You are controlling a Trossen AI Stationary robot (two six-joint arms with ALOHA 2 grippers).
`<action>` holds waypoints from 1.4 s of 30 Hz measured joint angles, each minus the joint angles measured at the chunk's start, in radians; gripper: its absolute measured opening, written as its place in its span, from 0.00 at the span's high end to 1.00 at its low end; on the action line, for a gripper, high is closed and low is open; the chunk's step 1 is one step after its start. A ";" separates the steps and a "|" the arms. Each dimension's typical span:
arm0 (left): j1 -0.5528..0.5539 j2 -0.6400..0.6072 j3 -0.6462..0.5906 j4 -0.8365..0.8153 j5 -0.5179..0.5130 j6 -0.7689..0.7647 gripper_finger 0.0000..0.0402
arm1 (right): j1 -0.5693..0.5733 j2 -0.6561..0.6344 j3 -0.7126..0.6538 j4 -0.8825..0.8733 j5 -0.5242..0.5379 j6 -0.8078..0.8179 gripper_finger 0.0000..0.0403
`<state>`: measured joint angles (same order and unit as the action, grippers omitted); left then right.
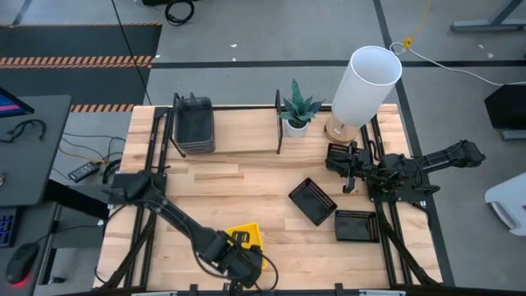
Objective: Stack baskets on shelf by color
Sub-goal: Put the stacked yellow bins on the shelf
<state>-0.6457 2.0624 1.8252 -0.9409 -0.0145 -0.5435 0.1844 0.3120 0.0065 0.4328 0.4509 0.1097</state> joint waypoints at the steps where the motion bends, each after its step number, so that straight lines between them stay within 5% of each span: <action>1: -0.008 0.005 0.000 0.013 0.006 -0.012 0.71 | 0.000 0.000 0.000 -0.001 0.000 0.000 0.95; 11: -0.030 0.026 0.000 0.025 -0.075 -0.080 0.69 | 0.000 0.000 0.000 0.000 0.000 0.000 0.95; 22: -0.026 0.100 -0.001 0.051 -0.076 -0.126 0.44 | 0.000 0.000 0.000 0.000 0.000 0.000 0.95; 27: -0.018 0.139 -0.002 0.036 -0.067 -0.126 0.40 | 0.000 0.000 0.000 -0.001 0.000 0.000 0.95; 34: -0.014 0.155 -0.002 -0.027 -0.074 -0.120 0.52 | 0.000 0.000 0.000 0.000 0.000 0.000 0.95; 42: -0.004 0.155 -0.002 -0.111 -0.100 -0.044 0.79 | 0.000 0.000 0.000 0.000 0.000 0.000 0.95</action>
<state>-0.6498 2.2169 1.8236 -1.0514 -0.1141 -0.5871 0.1844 0.3122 0.0067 0.4324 0.4511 0.1097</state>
